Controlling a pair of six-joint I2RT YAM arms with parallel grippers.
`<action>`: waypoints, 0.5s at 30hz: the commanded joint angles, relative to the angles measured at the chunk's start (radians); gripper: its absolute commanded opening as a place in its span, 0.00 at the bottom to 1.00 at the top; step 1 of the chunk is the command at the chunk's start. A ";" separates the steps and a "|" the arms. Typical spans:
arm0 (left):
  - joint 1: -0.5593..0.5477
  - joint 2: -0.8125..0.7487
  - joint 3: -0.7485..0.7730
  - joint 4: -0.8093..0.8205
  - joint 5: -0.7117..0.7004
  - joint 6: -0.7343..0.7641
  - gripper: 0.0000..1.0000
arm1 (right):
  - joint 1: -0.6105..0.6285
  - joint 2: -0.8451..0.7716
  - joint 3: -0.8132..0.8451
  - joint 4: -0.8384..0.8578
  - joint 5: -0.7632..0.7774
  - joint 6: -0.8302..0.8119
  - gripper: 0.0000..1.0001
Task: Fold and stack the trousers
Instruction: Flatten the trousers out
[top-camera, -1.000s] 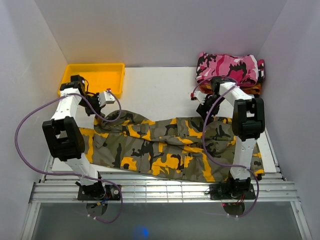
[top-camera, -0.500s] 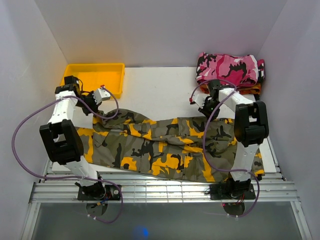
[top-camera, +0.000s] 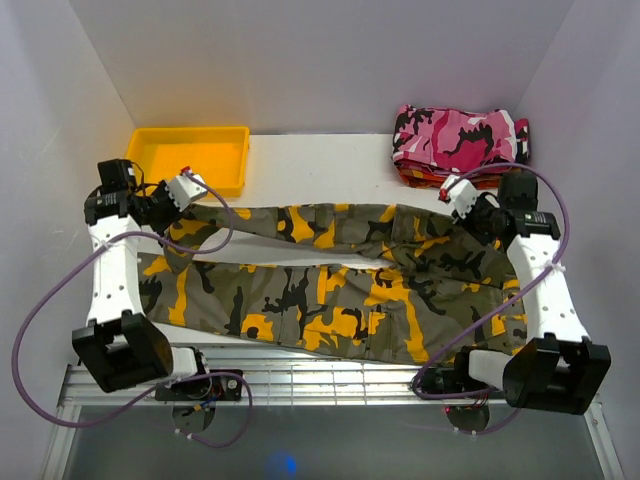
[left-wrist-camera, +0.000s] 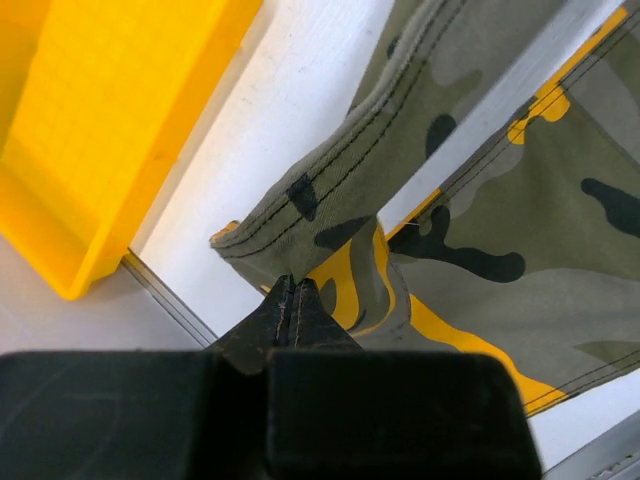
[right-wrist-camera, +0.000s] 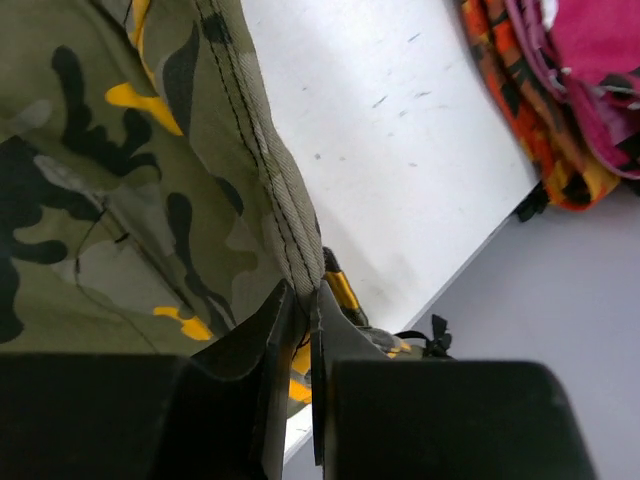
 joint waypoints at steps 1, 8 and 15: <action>0.004 -0.116 -0.043 -0.012 0.041 -0.031 0.00 | -0.046 -0.070 -0.078 0.058 -0.056 -0.026 0.08; 0.004 -0.345 -0.177 0.009 -0.007 0.124 0.00 | -0.154 -0.338 -0.210 0.130 -0.175 -0.030 0.08; 0.001 -0.178 -0.182 0.133 -0.097 0.142 0.00 | -0.154 -0.126 -0.198 0.185 -0.154 0.040 0.08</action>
